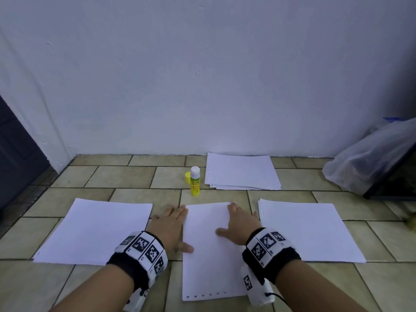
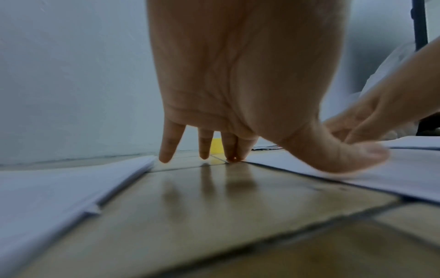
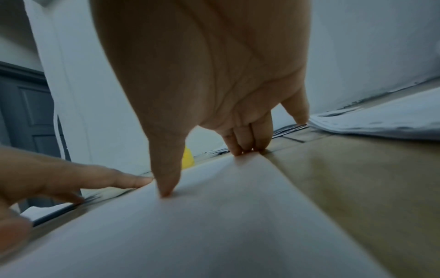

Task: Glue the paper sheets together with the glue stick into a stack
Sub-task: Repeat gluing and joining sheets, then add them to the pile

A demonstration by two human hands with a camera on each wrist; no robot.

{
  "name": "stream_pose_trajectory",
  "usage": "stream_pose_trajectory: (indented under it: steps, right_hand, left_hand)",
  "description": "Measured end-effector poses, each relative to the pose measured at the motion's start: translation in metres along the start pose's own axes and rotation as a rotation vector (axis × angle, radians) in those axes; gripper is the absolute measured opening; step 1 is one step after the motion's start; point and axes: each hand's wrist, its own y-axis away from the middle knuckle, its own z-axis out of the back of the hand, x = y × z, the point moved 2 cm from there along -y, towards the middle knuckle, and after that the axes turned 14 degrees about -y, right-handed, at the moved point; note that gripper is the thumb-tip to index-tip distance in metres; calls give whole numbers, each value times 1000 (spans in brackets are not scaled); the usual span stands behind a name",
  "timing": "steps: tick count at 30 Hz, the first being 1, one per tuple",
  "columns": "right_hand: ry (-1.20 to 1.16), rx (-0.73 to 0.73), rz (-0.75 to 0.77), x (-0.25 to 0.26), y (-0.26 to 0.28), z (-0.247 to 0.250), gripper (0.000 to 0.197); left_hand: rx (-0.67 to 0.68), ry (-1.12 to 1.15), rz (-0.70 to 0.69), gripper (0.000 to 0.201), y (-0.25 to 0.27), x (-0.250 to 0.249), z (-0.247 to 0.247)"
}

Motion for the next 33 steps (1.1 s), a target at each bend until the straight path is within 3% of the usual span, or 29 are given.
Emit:
stream_pose_trajectory:
  steps: [3, 7, 9, 12, 15, 19, 22, 26, 30, 33]
  right_hand:
    - [118, 26, 8, 7, 0, 1, 102]
    - [263, -28, 46, 21, 1, 0, 91]
    - [295, -62, 71, 26, 4, -3, 82]
    - [314, -101, 107, 35, 9, -7, 63]
    - [329, -104, 143, 45, 14, -14, 40]
    - [275, -81, 175, 63, 17, -27, 54]
    - [266, -50, 187, 74, 17, -34, 55]
    - [226, -2, 209, 81, 13, -34, 47]
    - [165, 92, 218, 85, 4, -34, 74]
    - [146, 152, 328, 89, 0, -36, 86]
  left_hand:
    - [-23, -10, -9, 88, 2, 6, 8]
    - [-188, -126, 28, 59, 5, -1, 26]
    - [-260, -84, -72, 52, 7, -9, 23]
    - [-266, -41, -248, 58, 9, -15, 9]
    - [-246, -37, -198, 48, 14, -10, 8]
    - [-212, 6, -113, 35, 21, -3, 12]
    - [-203, 53, -61, 40, 21, 3, 10]
    - [-186, 38, -11, 72, 19, 11, 6]
    - [-96, -29, 0, 85, 15, 12, 3]
    - [-74, -17, 1, 87, 11, 11, 1]
